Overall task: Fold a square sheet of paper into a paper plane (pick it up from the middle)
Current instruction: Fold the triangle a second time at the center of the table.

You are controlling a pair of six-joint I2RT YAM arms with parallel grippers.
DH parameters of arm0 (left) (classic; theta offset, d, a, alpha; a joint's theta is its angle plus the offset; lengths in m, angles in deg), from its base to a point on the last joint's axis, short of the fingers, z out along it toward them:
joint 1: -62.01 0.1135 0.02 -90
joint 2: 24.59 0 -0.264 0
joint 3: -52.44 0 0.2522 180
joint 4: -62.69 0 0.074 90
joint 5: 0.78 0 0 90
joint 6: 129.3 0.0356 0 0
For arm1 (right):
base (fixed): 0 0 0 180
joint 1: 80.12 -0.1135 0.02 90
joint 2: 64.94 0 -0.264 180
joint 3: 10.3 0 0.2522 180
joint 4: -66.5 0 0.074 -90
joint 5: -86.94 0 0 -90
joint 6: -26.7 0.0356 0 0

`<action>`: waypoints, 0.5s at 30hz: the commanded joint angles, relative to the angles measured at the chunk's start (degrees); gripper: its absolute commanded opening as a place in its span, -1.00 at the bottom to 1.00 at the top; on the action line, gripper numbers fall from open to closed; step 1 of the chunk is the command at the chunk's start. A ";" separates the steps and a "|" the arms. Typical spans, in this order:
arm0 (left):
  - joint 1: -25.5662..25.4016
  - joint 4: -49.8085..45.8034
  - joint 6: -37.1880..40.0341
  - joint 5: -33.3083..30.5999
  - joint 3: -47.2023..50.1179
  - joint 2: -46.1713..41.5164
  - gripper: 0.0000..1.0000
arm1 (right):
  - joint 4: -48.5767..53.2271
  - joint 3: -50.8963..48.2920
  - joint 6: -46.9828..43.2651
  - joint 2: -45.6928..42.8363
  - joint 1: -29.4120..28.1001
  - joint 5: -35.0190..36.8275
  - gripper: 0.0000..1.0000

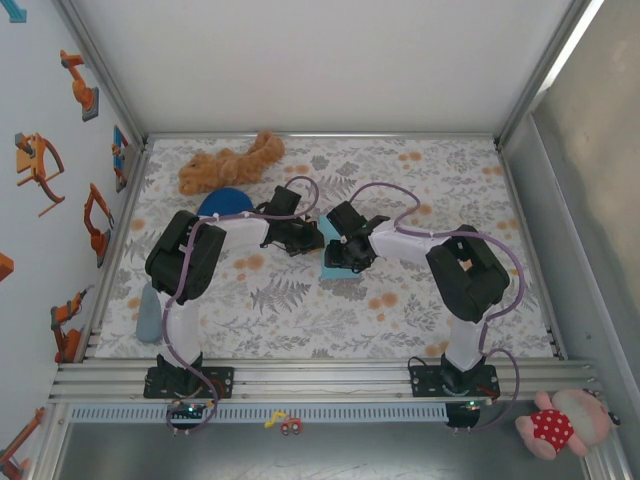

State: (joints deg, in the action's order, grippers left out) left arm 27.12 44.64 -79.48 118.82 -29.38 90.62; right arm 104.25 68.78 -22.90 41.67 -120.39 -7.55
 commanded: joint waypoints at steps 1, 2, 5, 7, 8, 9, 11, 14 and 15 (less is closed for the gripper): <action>-0.35 0.60 1.12 0.72 -1.73 1.32 -0.79 | 2.88 -0.72 0.91 3.69 -0.46 0.60 -0.01; -0.33 0.68 1.16 0.79 -1.82 1.41 -0.80 | 2.99 -0.64 0.84 3.86 -0.47 0.70 -0.02; -0.35 0.60 1.16 1.03 -2.17 1.84 -0.79 | 3.65 -0.46 0.82 4.46 -0.42 0.96 -0.04; -0.34 0.70 1.11 1.23 -2.35 2.01 -0.79 | 4.12 -0.20 0.91 4.85 -0.43 1.23 -0.06; -0.34 0.75 1.07 1.33 -2.43 2.11 -0.79 | 4.30 -0.11 0.89 5.08 -0.43 1.28 -0.07; -0.35 0.83 1.07 1.40 -2.44 2.15 -0.79 | 4.47 -0.10 0.99 5.25 -0.43 1.33 -0.08; -0.34 0.92 0.99 1.41 -2.52 2.35 -0.78 | 4.66 -0.02 0.99 5.45 -0.42 1.42 -0.09; -0.35 0.96 0.98 1.42 -2.66 2.47 -0.78 | 4.91 0.12 0.99 5.84 -0.42 1.59 -0.10; -0.30 0.96 0.97 1.42 -2.73 2.55 -0.78 | 5.01 0.28 1.07 6.04 -0.49 1.59 -0.10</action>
State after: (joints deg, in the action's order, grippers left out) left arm 27.12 45.27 -79.50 119.09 -30.67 92.26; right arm 106.67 70.53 -22.81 42.96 -120.39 -6.48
